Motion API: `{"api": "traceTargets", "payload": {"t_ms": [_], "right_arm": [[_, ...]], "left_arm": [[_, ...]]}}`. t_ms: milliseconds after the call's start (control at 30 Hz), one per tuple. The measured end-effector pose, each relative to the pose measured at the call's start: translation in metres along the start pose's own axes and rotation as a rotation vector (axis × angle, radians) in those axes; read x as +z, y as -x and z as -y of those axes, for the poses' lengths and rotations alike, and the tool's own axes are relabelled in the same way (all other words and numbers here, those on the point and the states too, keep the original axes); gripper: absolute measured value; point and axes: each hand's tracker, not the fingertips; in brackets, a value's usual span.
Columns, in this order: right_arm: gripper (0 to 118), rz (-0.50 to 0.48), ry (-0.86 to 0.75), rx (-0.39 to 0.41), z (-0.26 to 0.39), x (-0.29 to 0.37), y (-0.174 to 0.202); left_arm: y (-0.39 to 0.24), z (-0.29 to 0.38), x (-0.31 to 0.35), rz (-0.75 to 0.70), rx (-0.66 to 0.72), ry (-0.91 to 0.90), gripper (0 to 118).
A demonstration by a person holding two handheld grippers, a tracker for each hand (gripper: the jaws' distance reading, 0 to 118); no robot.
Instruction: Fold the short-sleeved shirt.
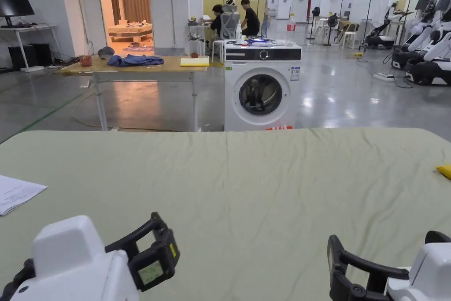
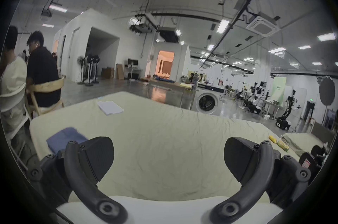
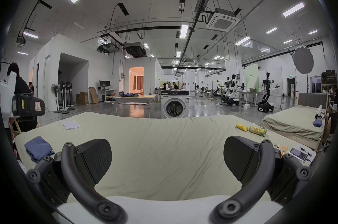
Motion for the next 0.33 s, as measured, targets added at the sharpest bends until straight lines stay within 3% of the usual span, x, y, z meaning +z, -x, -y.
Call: {"api": "traceTargets", "payload": {"t_ms": [167, 333], "right_arm": [[118, 0.005, -0.013, 0.011, 0.0, -0.001, 0.0], [118, 0.01, -0.033, 0.023, 0.002, -0.001, 0.002]], "left_arm": [[0.015, -0.006, 0.0, 0.068, 0.07, -0.052, 108], [0.02, -0.002, -0.004, 0.13, 0.055, -0.034, 108]]}}
